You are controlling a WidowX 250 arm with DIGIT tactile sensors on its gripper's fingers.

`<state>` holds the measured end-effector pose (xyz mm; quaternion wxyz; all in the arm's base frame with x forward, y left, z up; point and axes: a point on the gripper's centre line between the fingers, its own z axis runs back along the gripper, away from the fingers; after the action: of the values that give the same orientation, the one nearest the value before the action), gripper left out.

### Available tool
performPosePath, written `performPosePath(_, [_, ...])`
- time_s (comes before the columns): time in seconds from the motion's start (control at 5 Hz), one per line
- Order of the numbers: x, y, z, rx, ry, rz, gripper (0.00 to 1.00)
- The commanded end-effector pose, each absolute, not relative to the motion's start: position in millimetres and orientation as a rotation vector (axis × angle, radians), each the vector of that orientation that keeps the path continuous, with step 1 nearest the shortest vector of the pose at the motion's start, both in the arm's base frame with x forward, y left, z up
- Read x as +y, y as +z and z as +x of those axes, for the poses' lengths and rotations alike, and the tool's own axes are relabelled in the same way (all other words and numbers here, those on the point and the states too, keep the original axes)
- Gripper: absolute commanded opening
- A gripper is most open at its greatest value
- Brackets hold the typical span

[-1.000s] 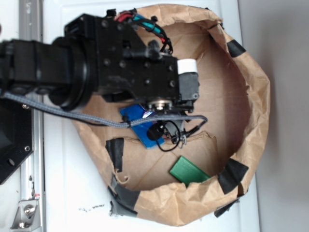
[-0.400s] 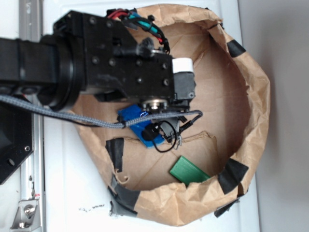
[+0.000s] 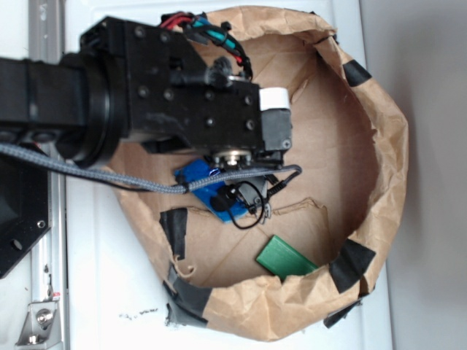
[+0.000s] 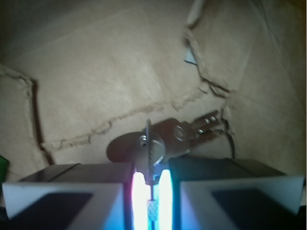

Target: Grab the silver keys.

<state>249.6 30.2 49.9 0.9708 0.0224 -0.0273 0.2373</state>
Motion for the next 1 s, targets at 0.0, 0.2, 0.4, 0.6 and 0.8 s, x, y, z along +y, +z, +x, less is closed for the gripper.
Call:
performPosePath(0.0, [6, 142, 275, 0.028, 0.647, -0.133, 0.0])
performPosePath(0.2, [1, 194, 265, -0.142, 0.532, -0.358, 0.0])
performPosePath(0.4, [0, 178, 270, -0.15, 0.524, -0.289, 0.0])
performPosePath(0.6, [3, 172, 274, -0.169, 0.533, -0.255, 0.0])
performPosePath(0.8, [6, 166, 283, -0.164, 0.577, -0.191, 0.0])
